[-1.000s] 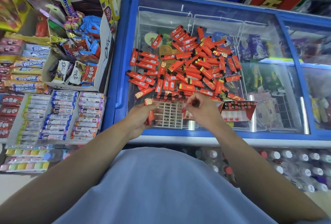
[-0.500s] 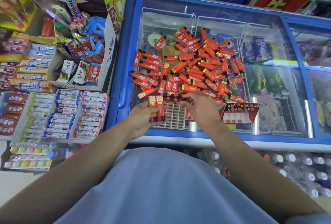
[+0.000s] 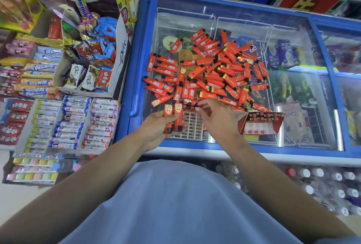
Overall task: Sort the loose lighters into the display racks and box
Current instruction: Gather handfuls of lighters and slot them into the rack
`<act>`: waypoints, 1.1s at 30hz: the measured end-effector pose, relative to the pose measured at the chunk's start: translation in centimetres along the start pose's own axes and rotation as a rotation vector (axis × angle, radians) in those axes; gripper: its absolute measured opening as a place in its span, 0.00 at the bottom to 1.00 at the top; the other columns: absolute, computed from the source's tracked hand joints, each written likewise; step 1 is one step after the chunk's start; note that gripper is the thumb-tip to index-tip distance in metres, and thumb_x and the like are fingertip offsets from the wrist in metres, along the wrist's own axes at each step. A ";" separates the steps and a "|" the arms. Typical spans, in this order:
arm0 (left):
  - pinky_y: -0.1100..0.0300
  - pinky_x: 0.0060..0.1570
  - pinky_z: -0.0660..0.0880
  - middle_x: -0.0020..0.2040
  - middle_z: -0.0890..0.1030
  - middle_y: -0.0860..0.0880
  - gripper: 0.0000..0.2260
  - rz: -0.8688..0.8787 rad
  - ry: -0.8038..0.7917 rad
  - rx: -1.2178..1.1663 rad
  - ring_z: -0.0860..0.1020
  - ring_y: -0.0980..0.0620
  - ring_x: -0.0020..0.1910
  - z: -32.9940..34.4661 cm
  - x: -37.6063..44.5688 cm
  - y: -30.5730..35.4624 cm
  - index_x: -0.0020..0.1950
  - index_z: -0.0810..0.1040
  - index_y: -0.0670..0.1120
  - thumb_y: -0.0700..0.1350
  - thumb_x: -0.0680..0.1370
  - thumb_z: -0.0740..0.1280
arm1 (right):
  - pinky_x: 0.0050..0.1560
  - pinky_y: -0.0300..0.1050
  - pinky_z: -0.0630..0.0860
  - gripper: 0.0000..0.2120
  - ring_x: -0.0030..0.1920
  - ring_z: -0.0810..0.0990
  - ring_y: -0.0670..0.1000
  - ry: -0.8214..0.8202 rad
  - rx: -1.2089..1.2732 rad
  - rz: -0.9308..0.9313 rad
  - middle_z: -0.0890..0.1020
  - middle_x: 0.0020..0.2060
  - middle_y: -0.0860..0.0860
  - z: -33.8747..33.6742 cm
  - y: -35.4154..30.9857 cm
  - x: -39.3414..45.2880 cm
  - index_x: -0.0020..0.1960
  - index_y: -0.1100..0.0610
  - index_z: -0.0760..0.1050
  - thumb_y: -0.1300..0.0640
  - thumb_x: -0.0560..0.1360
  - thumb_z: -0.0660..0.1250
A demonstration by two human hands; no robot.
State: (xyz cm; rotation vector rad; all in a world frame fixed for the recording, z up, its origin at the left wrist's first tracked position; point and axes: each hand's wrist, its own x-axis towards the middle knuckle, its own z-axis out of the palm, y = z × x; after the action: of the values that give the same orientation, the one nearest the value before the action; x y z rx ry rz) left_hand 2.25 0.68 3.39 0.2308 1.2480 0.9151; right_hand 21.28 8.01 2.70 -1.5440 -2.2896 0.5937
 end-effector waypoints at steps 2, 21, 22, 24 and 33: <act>0.48 0.57 0.82 0.57 0.86 0.41 0.10 -0.003 0.018 -0.019 0.85 0.43 0.56 0.1 0.1 0.0 0.64 0.79 0.40 0.40 0.83 0.65 | 0.41 0.31 0.75 0.11 0.40 0.76 0.38 -0.014 0.081 -0.163 0.82 0.45 0.43 -0.2 -1.2 -0.6 0.55 0.49 0.83 0.46 0.76 0.74; 0.45 0.52 0.82 0.53 0.86 0.41 0.13 -0.089 0.106 -0.108 0.84 0.45 0.44 -0.6 0.6 -0.6 0.66 0.78 0.40 0.44 0.85 0.61 | 0.29 0.33 0.68 0.04 0.27 0.76 0.36 -0.099 0.259 0.259 0.78 0.26 0.36 -2.4 1.5 -0.8 0.51 0.52 0.78 0.58 0.82 0.65; 0.45 0.53 0.82 0.54 0.86 0.40 0.13 -0.085 0.106 -0.108 0.84 0.44 0.45 -0.5 0.5 -0.6 0.66 0.78 0.40 0.43 0.85 0.61 | 0.30 0.35 0.69 0.03 0.26 0.76 0.38 -0.095 0.270 0.287 0.79 0.27 0.40 -2.4 1.8 -0.6 0.50 0.52 0.79 0.56 0.81 0.67; 0.45 0.53 0.82 0.55 0.86 0.41 0.11 -0.073 0.106 -0.099 0.84 0.44 0.47 -0.2 0.4 -0.6 0.65 0.77 0.41 0.43 0.86 0.59 | 0.31 0.37 0.70 0.03 0.27 0.77 0.40 -0.150 0.282 0.325 0.82 0.35 0.45 -2.3 2.1 -0.1 0.51 0.50 0.79 0.51 0.80 0.70; 0.48 0.52 0.83 0.56 0.86 0.41 0.08 -0.066 0.098 -0.094 0.86 0.42 0.51 -0.1 0.1 -0.8 0.64 0.73 0.42 0.42 0.86 0.60 | 0.34 0.34 0.72 0.13 0.35 0.78 0.41 -0.191 0.010 0.154 0.81 0.51 0.47 -0.9 2.9 0.8 0.61 0.50 0.82 0.47 0.79 0.70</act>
State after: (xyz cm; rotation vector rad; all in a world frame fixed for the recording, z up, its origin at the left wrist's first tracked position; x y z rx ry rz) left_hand 2.55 0.24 2.85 0.0701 1.2919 0.9346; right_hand 23.75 9.88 2.00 -1.7380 -2.3112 0.8240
